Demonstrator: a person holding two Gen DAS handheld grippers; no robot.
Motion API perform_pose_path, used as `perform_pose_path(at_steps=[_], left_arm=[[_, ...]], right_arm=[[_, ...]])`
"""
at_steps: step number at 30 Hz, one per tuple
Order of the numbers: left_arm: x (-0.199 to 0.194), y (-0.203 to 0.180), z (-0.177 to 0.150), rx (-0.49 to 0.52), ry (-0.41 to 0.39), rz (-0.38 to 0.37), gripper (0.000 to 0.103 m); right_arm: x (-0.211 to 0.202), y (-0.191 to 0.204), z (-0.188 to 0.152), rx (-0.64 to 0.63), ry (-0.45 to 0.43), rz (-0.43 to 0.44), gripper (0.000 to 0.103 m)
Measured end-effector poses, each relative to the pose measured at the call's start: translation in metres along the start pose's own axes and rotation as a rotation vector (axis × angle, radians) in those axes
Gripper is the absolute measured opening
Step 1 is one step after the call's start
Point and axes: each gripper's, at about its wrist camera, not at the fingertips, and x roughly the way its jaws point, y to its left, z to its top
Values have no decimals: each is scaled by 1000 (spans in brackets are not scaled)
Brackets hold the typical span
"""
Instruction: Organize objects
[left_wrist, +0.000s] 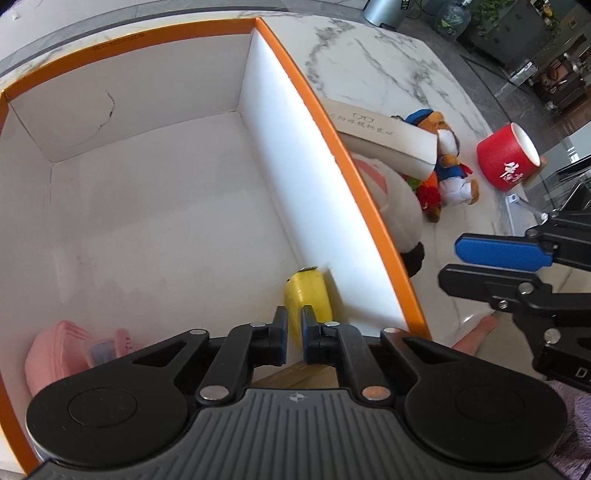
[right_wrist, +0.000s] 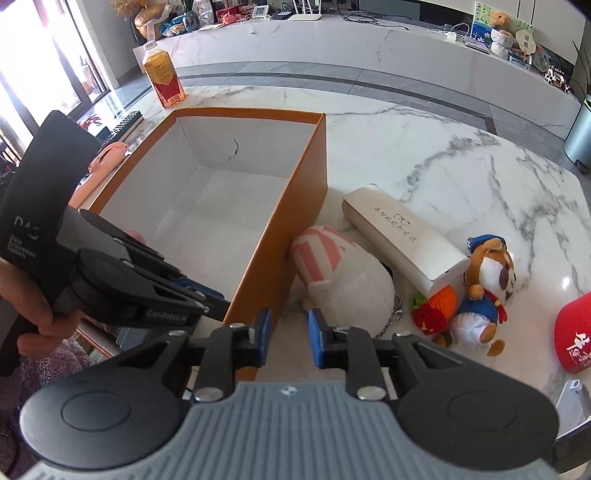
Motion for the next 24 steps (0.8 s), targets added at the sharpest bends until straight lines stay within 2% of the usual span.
perform_pose_path(at_steps=[4, 5, 9, 14, 21, 22, 23, 24], left_arm=[[4, -5, -2, 30, 9, 83, 8], [2, -5, -2, 30, -6, 81, 8], [-13, -5, 5, -5, -78, -2, 12], [-3, -3, 11, -34, -68, -80, 13], [4, 5, 6, -34, -54, -60, 13], [3, 6, 6, -30, -55, -46, 12], [1, 8, 6, -28, -54, -29, 7], [2, 8, 7, -20, -41, 10, 3]], right_arm=[[-4, -1, -2, 11, -12, 8, 24], [-4, -2, -3, 12, -15, 12, 24], [-7, -3, -5, 18, -22, 16, 24], [-10, -7, -7, 35, -27, 13, 24], [-10, -7, -9, 32, -25, 6, 24], [-9, -7, -9, 32, -23, 8, 24], [-8, -6, -9, 32, -21, 9, 24], [-7, -5, -8, 30, -19, 9, 24]])
